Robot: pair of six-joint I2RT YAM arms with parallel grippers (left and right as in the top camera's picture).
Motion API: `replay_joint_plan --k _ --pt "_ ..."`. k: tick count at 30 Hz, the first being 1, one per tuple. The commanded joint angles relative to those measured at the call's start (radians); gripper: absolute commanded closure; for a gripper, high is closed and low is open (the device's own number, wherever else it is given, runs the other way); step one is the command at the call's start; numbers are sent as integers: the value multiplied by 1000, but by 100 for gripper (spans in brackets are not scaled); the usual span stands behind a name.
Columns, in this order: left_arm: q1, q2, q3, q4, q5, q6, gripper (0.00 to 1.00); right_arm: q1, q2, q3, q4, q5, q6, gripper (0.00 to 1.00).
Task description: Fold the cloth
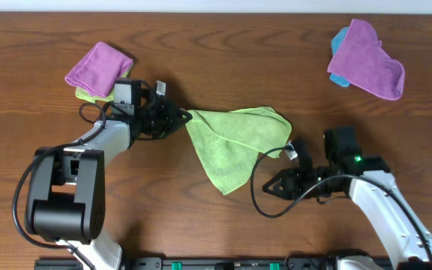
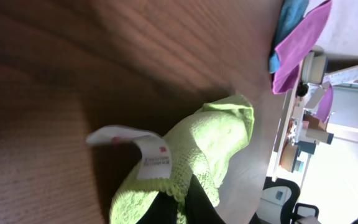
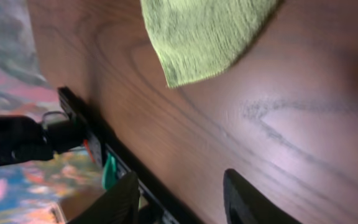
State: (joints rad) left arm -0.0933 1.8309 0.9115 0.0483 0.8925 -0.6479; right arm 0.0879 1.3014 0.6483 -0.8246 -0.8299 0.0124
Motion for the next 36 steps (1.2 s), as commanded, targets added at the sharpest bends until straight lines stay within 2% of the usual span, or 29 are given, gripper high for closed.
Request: replay_joint_plan --k 1,6,13,19,30,36 --pt "3 11 6 -24 -13 13 94 -8 -14 -73 74 -86 117 52" --pt "3 11 6 -41 -9 12 94 -6 -14 -163 241 -117 233 39" --pt "3 11 6 -42 -8 -4 94 56 -14 -277 536 -105 445 36" --pt "1 11 6 -41 0 -23 94 150 -12 -371 800 0 674 33" --pt "1 11 6 -40 25 -39 94 293 51 -389 966 174 848 33" --pt "1 11 6 -40 44 -41 94 333 151 -389 1070 200 882 34"
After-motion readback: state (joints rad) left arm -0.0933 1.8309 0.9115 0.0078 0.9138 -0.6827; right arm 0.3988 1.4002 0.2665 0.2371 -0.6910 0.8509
